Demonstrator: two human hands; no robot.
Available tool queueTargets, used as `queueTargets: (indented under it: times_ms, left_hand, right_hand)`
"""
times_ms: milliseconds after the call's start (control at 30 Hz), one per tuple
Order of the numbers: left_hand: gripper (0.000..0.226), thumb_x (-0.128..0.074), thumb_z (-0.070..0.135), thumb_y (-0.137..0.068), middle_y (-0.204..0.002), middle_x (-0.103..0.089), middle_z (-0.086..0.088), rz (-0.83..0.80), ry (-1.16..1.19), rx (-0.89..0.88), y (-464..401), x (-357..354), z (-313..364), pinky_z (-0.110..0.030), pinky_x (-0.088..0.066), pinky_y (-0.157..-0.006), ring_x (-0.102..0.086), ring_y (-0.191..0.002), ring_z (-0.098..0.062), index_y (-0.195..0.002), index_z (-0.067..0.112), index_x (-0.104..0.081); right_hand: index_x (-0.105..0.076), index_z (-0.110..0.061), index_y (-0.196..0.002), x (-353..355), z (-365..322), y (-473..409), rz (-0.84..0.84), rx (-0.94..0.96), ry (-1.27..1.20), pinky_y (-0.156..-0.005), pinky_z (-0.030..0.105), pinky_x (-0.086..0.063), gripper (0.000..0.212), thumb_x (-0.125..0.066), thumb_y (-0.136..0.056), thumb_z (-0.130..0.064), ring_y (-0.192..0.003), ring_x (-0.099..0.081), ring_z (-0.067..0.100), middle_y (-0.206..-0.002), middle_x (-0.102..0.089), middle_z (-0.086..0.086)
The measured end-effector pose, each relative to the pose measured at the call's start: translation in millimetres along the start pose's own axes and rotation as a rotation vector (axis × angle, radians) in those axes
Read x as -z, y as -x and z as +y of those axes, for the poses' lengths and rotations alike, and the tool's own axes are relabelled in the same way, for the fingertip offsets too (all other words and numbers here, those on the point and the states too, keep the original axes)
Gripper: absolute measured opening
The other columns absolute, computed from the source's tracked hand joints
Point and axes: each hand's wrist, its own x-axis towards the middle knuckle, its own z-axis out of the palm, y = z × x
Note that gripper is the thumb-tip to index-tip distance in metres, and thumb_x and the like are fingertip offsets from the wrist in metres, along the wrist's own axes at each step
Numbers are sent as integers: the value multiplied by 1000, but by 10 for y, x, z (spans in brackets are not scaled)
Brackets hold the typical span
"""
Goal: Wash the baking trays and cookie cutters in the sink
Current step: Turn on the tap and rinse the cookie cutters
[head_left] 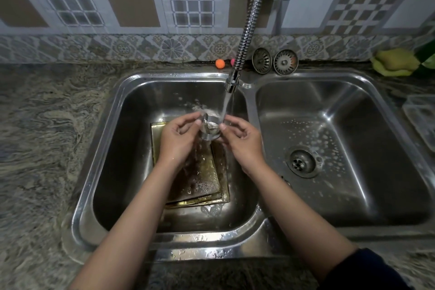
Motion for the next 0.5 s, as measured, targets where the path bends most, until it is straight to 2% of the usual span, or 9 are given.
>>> queueTargets:
  times_ms: [133, 200, 267, 367, 433, 500]
  left_hand:
    - [20, -62, 8, -89, -96, -72, -2, -31, 1, 33, -41, -86, -7, -38, -57, -82, -70, -89, -18, -103, 21, -68]
    - [20, -61, 9, -89, -98, -73, -6, -49, 6, 42, -55, -149, 10, -36, -58, -75, -70, -83, -19, -103, 21, -68]
    - [20, -60, 9, -90, -97, -72, -8, -69, 11, 48, -64, -217, 34, -30, -59, -69, -69, -75, -15, -106, 18, -67]
    - [22, -59, 7, -90, -94, -71, -8, -82, 36, 58, -66, -282, 49, -22, -57, -62, -68, -74, -13, -110, 13, -66]
    - [21, -59, 7, -90, -94, -72, -8, -85, 50, 60, -60, -296, 54, -20, -56, -59, -68, -71, -13, -110, 12, -66]
    - [21, -58, 6, -91, -91, -71, -7, -83, 49, 54, -40, -284, 62, -19, -54, -55, -68, -65, -10, -110, 13, -66]
  right_hand:
    - [-66, -14, -110, 97, -38, -19, 12, 18, -11, -66, 20, -55, 24, -65, -87, -6, -82, -70, 11, -95, -73, 6]
    - [-66, -9, -114, 150, -59, -29, 26, 15, -15, -66, 21, -56, 26, -64, -88, -7, -85, -71, 18, -98, -73, 11]
    - [-65, -7, -116, 205, -98, -40, 48, 10, -17, -62, 18, -55, 28, -64, -88, -7, -78, -71, 15, -95, -73, 12]
    - [-67, -16, -110, 264, -140, -39, 60, 2, -9, -58, 14, -50, 23, -64, -88, -7, -67, -67, 2, -86, -73, 2]
    - [-68, -24, -104, 283, -131, -43, 63, 5, 7, -60, 16, -51, 22, -66, -88, -10, -67, -67, 3, -83, -73, -2]
    - [-68, -25, -102, 271, -131, -39, 63, 3, 19, -60, 16, -51, 22, -66, -87, -10, -68, -67, 4, -84, -73, 0]
